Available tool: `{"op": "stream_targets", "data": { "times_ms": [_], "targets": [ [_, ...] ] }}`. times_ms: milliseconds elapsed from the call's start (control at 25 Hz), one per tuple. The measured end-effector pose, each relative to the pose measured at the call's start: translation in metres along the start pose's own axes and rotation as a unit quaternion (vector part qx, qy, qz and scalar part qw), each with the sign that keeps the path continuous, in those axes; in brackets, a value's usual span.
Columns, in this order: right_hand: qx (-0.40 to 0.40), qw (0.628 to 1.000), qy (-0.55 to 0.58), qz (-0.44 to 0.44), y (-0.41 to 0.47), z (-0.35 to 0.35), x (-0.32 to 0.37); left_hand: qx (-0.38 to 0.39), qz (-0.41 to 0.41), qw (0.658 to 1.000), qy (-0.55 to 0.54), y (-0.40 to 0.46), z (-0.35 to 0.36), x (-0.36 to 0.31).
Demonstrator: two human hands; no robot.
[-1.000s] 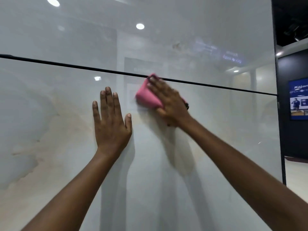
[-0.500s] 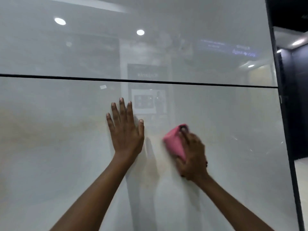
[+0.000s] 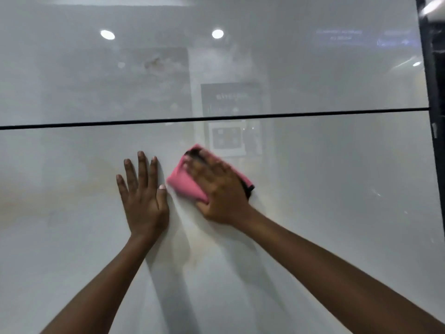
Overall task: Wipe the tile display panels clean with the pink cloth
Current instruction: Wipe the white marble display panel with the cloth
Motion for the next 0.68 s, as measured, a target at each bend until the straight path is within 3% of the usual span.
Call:
{"op": "stream_targets", "data": {
  "times_ms": [80, 120, 200, 280, 360, 480, 600, 640, 680],
  "targets": [
    [0.047, 0.994, -0.009, -0.103, -0.01, -0.004, 0.002, 0.018, -0.008, 1.0, -0.011, 0.005, -0.004, 0.001],
    [0.017, 0.996, -0.001, -0.088, -0.006, -0.016, -0.019, 0.03, -0.008, 0.999, -0.019, 0.004, -0.005, 0.001],
    [-0.09, 0.994, -0.01, 0.054, 0.002, -0.05, -0.095, 0.051, 0.015, 0.998, -0.024, -0.015, -0.002, -0.005],
    [-0.184, 0.951, -0.025, 0.248, 0.0, -0.1, -0.178, 0.052, 0.036, 0.998, -0.002, -0.048, 0.003, -0.017],
    [-0.212, 0.911, -0.011, 0.354, -0.013, -0.107, -0.197, 0.045, 0.042, 0.998, 0.019, -0.065, 0.008, -0.019],
    [-0.21, 0.924, 0.026, 0.317, -0.03, -0.069, -0.169, 0.046, 0.041, 0.998, 0.026, -0.066, 0.009, -0.019],
    [-0.14, 0.935, -0.024, 0.325, -0.043, -0.031, -0.169, 0.053, 0.049, 0.997, 0.023, -0.065, 0.005, -0.019],
    [-0.171, 0.936, -0.074, 0.298, -0.051, -0.025, -0.151, 0.057, 0.048, 0.997, 0.011, -0.065, 0.002, -0.018],
    [-0.136, 0.94, -0.102, 0.295, -0.067, -0.022, -0.126, 0.062, 0.043, 0.997, -0.01, -0.065, -0.001, -0.019]
  ]
}}
Point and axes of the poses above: each hand's wrist, its own y-axis towards the middle knuckle, its own z-axis out of the palm, x = y × z, the point moved 4 cm from there along y, towards the middle knuckle, and after that the axes turned 8 degrees about z, right-handed, at the moved point
